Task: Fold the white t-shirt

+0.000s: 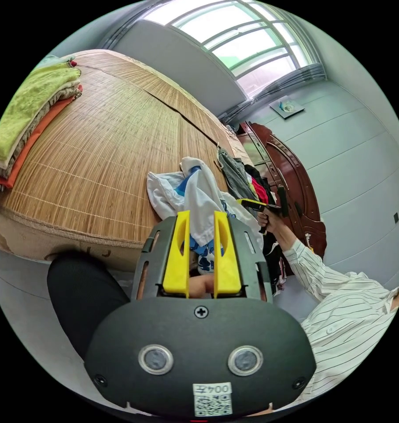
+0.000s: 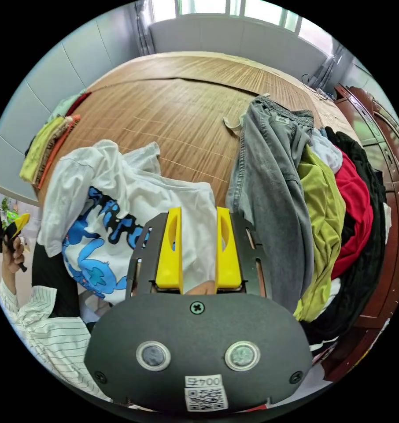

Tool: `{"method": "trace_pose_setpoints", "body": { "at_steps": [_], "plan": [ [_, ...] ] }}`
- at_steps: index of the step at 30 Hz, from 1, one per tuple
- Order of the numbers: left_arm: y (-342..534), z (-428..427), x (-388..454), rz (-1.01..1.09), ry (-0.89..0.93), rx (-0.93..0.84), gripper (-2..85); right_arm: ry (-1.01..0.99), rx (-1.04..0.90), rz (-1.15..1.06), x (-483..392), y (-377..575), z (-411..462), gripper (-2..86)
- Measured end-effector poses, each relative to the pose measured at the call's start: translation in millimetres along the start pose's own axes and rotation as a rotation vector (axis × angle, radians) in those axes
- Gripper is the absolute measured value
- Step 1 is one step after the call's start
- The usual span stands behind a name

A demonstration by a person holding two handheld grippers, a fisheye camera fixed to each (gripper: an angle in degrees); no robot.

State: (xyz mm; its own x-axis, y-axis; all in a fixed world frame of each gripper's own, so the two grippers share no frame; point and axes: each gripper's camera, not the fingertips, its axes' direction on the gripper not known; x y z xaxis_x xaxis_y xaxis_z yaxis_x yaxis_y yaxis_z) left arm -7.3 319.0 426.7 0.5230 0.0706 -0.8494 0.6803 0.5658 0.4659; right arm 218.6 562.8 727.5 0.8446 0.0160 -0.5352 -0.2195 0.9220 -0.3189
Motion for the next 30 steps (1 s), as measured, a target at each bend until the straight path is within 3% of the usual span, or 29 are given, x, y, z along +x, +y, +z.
{"method": "trace_pose_setpoints", "body": {
  "at_steps": [4, 7, 15, 18, 20, 23, 26, 30],
  "plan": [
    [-34.8, 23.4, 17.5, 0.064, -0.018, -0.023, 12.7, 0.045, -0.03, 0.085, 1.2, -6.3, 11.2, 9.8],
    [-85.4, 58.7, 29.3, 0.103, -0.099, -0.084, 19.7, 0.027, -0.011, 0.178, 2.7, 9.7, 7.8, 2.8],
    [-174.1, 184.3, 15.3, -0.008, -0.019, -0.305, 24.8, -0.254, 0.224, 0.337, -8.6, 119.5, -40.8, -0.5],
    [-180.4, 222.6, 13.0, -0.027, -0.042, -0.398, 23.4, -0.296, 0.275, 0.386, -11.6, 154.9, -51.4, -0.1],
    [-175.4, 235.0, 16.5, -0.015, -0.054, -0.396, 16.4, -0.317, 0.286, 0.411, -13.2, 169.5, -54.2, 0.5],
    [-159.1, 219.7, 27.7, -0.015, -0.04, -0.246, 6.0, -0.356, 0.345, 0.475, -14.6, 191.8, -62.1, 3.8],
    [-131.1, 188.8, 58.7, 0.108, 0.069, -0.101, 4.0, -0.51, 0.422, 0.5, -13.6, 209.5, -79.5, 10.9],
    [-73.8, 168.7, 112.7, 0.319, 0.184, -0.093, 3.3, -0.751, 0.449, 0.429, -30.6, 212.8, -115.5, 14.1]
  ]
}}
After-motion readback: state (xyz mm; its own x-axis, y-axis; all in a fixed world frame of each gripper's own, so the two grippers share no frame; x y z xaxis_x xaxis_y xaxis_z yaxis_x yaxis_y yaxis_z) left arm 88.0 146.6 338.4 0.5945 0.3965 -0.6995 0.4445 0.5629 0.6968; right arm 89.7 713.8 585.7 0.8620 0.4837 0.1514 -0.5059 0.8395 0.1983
